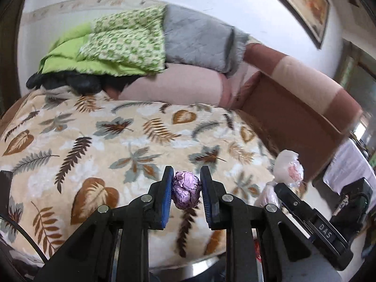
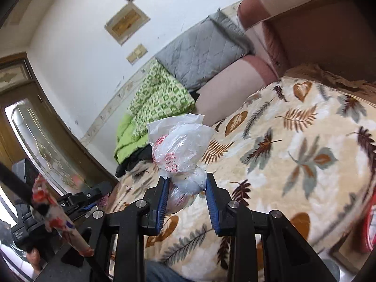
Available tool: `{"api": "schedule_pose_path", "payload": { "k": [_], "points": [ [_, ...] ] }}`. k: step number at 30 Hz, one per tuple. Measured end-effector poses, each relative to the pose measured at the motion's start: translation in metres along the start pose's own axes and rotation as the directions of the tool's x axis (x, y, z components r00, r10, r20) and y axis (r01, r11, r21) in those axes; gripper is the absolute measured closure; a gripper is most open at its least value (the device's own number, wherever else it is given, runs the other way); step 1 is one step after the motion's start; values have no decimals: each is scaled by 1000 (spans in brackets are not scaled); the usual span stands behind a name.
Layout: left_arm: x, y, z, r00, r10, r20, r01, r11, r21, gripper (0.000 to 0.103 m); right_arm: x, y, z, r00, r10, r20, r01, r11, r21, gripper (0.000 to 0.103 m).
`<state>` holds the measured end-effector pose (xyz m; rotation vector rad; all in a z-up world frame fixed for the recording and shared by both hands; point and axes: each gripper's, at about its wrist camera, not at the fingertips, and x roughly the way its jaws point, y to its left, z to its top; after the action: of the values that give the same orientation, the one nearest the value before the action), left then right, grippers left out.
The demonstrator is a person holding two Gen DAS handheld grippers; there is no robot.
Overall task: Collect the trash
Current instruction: 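Carry the plastic bag and purple foil ball with both tools over the red wastebasket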
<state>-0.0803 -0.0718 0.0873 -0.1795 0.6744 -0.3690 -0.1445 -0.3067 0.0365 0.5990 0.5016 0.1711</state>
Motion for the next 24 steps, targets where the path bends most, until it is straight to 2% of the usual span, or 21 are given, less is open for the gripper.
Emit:
{"api": "schedule_pose_path", "payload": {
  "k": [11,17,24],
  "points": [
    [-61,-69,-39,998,-17,64,8,990,139,81,-95,18,-15,990,-90,110,100,991,-91,70],
    [-79,-99,-55,994,-42,97,20,977,211,81,-138,10,-24,981,-137,139,153,982,-113,70],
    [-88,-125,-67,992,-79,102,50,963,266,81,-175,-4,-31,958,-227,174,246,965,-91,70]
  ]
}}
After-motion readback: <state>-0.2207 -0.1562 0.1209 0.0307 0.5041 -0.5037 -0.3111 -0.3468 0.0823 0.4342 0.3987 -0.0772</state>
